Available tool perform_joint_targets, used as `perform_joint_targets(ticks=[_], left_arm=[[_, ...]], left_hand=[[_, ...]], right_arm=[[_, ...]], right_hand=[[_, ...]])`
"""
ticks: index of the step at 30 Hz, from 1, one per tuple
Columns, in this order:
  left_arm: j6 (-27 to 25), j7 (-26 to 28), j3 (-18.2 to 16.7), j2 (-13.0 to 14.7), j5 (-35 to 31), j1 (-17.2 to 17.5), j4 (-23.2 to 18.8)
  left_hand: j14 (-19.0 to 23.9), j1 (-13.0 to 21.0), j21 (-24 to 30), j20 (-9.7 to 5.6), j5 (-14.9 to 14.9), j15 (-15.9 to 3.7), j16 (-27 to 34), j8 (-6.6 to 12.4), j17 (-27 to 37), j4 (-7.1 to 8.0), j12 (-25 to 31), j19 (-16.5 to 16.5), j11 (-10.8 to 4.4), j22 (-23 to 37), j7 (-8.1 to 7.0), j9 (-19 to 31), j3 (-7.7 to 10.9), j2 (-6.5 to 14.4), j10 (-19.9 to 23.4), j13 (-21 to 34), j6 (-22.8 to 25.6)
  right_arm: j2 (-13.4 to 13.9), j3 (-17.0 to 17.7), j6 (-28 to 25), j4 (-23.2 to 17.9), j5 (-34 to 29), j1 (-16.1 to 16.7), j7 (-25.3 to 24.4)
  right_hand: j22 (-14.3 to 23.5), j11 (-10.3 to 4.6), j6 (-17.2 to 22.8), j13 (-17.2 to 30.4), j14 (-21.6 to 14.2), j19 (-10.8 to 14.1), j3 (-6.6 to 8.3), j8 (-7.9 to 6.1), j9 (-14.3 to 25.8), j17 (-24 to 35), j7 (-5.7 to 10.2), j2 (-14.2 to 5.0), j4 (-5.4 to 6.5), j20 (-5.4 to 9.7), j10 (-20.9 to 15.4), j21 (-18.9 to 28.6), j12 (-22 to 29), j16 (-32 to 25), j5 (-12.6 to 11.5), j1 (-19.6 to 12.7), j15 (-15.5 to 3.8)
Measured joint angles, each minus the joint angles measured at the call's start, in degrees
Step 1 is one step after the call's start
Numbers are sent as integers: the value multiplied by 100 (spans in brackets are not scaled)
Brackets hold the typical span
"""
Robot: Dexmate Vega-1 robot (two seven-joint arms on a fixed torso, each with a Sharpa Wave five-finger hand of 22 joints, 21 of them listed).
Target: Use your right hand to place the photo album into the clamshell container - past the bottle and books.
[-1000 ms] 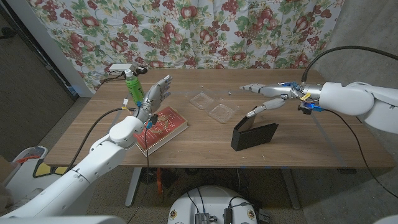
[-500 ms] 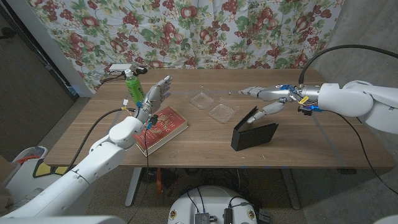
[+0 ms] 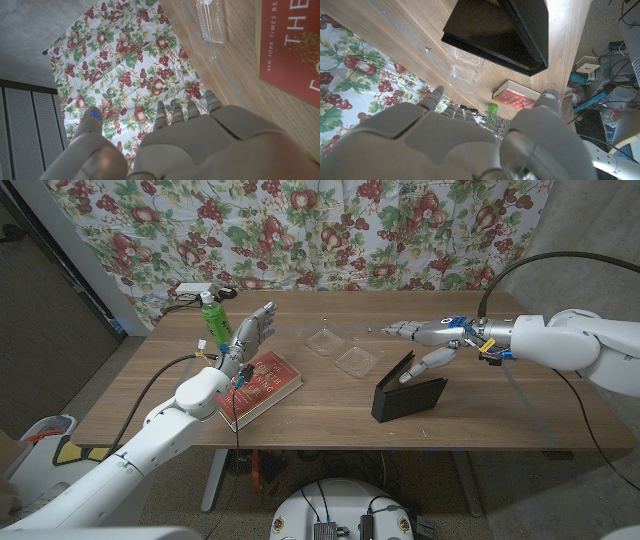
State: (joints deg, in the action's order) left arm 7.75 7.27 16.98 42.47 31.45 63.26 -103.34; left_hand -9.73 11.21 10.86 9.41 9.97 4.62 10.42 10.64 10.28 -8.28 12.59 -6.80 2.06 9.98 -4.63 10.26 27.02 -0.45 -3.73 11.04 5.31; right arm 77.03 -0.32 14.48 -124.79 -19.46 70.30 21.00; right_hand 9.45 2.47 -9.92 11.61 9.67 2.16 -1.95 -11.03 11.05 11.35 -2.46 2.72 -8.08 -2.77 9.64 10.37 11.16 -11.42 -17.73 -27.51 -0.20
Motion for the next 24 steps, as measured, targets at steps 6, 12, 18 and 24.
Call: perform_joint_targets(ticks=[6,12,18,24], left_arm=[[1,12,7,2,-23,0,0],[-5,23,18,16,-40,-1,-12],[-27,20,29,18,-41,-7,-16],[-42,11,33,23,-42,-8,-32]], left_hand=[[0,0,0,0,0,0,0,43,0,0,0,0,0,0,-17,0,0,0,0,0,80],[0,0,0,0,0,0,0,43,0,0,0,0,0,0,-17,0,0,0,0,0,80],[0,0,0,0,0,0,0,43,0,0,0,0,0,0,-17,0,0,0,0,0,80],[0,0,0,0,0,0,0,43,0,0,0,0,0,0,5,0,0,0,0,0,101]], right_arm=[[-14,-7,133,28,-150,-43,68],[-3,-49,278,47,-340,-120,163],[35,-135,419,49,-508,-229,248],[80,-321,622,56,-704,-435,365]], right_hand=[[0,31,6,0,8,0,35,0,23,0,-6,-50,-35,0,32,0,0,0,-50,-107,55],[0,30,9,6,24,-33,84,0,29,0,-72,-116,-64,74,31,0,0,23,-72,-265,84],[0,102,9,27,23,-194,128,0,29,-1,-71,-151,-94,71,21,-21,1,24,-92,-380,128],[0,102,-22,27,10,-194,175,1,29,-1,-102,-211,-93,71,21,-21,1,24,-113,-482,154]])
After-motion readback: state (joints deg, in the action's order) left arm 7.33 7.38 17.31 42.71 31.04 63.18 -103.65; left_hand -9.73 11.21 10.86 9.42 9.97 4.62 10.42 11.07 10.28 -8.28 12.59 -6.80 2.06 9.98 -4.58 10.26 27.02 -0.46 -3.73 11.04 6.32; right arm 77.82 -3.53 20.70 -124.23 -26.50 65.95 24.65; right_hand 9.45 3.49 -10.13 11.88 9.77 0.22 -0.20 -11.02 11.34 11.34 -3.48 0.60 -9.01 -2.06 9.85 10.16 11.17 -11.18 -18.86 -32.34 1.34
